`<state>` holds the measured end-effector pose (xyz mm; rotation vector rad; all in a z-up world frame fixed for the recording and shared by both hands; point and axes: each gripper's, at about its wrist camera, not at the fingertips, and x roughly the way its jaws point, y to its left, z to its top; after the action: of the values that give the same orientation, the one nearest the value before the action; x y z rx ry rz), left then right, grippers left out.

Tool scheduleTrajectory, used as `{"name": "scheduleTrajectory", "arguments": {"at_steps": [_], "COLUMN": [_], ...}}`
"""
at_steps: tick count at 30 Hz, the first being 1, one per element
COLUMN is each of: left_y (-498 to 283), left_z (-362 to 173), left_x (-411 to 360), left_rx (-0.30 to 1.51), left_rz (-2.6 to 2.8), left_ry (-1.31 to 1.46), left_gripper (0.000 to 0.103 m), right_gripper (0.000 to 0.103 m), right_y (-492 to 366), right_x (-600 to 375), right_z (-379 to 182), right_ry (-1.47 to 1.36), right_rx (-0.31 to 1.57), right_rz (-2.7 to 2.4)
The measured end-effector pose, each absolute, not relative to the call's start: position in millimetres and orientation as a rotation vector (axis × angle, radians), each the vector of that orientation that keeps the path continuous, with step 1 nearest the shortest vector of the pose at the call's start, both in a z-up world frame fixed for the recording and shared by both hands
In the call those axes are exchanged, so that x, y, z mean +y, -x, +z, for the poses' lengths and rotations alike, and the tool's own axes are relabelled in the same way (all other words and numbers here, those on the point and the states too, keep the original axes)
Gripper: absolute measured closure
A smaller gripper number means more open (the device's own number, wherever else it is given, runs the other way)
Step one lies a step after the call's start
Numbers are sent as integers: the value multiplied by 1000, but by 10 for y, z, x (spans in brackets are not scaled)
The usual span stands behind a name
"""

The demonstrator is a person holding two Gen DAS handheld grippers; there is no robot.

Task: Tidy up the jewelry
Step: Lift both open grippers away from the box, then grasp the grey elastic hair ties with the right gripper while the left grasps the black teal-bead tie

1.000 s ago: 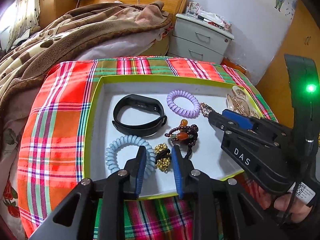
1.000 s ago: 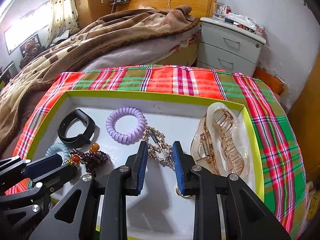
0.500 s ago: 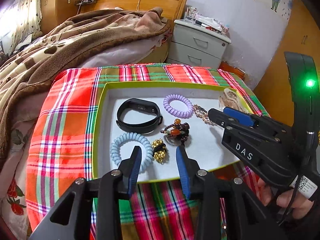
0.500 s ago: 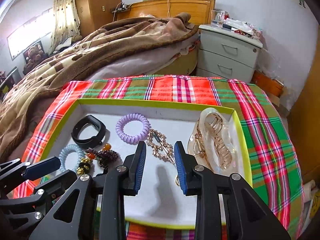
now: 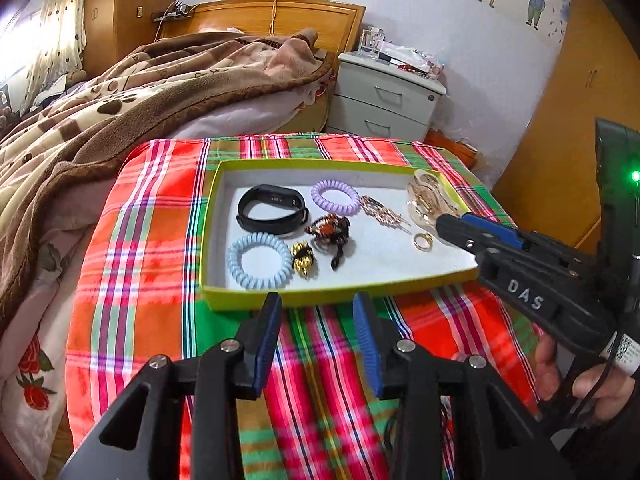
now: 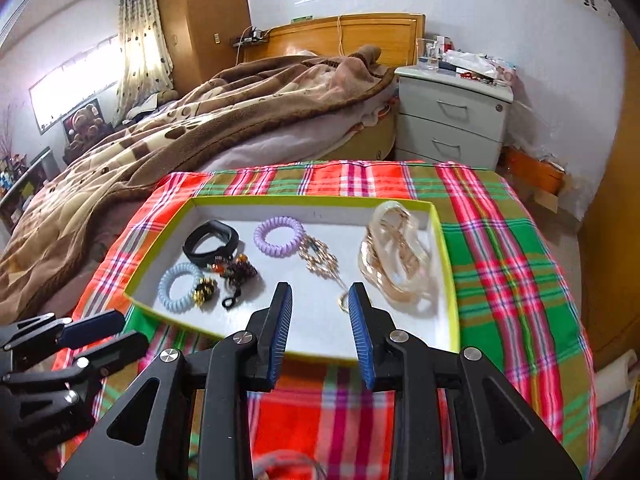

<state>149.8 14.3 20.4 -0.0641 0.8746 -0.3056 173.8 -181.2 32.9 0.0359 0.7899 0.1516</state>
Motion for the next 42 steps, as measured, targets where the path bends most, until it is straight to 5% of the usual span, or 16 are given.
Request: {"name": "scheduleTrajectory", "arguments": {"at_steps": [14, 18, 36, 42], "left_y": [-1113, -1063, -985, -999], "left_z": [121, 55, -74, -84], "left_x": [229, 215, 231, 207], "left_rx": [890, 909, 953, 961], "left_rz": [-343, -352, -344, -342], "left_ry": [85, 90, 100, 96], "left_gripper": [64, 64, 64, 64], "right_gripper": [72, 59, 59, 88], "right_y": [-1145, -1089, -1130, -1123], "right_x": [-2069, -2016, -1735, -1799], "right_z": [-8, -88, -258, -239], "right_ry": [-48, -2, 154, 115], "right_rx": [873, 899, 918, 914], "right_rz": [289, 332, 344, 345]}}
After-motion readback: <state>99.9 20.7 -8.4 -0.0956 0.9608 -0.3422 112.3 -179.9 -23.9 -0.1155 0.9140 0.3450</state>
